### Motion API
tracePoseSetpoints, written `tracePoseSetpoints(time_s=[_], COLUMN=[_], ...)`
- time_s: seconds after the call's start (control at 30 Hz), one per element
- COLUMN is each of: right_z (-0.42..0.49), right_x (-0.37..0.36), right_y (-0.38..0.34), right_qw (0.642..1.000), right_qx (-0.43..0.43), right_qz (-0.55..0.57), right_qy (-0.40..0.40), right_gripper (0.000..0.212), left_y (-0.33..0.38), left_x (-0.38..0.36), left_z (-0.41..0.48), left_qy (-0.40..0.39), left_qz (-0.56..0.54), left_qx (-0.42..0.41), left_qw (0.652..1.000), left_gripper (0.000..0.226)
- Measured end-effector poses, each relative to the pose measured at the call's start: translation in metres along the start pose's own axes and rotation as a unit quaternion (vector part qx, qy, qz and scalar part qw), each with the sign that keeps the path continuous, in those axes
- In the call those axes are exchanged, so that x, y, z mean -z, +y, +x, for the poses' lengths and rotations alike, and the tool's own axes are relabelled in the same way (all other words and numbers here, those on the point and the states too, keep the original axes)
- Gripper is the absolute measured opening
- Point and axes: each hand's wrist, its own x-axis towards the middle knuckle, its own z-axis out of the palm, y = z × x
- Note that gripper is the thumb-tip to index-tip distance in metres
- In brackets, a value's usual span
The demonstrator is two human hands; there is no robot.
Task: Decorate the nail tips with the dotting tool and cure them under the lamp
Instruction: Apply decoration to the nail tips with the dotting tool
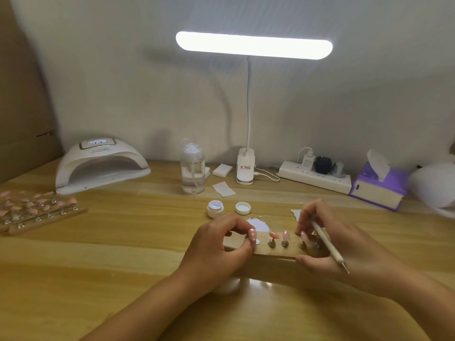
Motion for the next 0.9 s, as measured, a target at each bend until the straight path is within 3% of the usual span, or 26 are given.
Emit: tracePoseSetpoints(time_s=[0.47,0.7,0.9], right_z=[0.001,0.0,0.0], right_x=[-0.011,-0.02,-0.02], right_y=[0.001,-0.008,-0.012], right_qw=[0.999,0.994,0.992], right_qx=[0.029,0.082,0.085], right_qz=[-0.015,-0.053,-0.075], right_qy=[0.016,0.045,0.049], right_gripper=[0.051,0.043,0.042], left_y=[-0.004,0.002,0.0], left_x=[0.002,0.002,-0.002], left_z=[0.0,-0.001,-0.005], left_qy=[-0.045,-0.001,0.012], left_qz=[-0.072,0.094,0.152], left_qx=[0.062,-0.016,-0.085], left_qw=[0.994,0.995,0.985], left_gripper=[0.019,0.022,0.012])
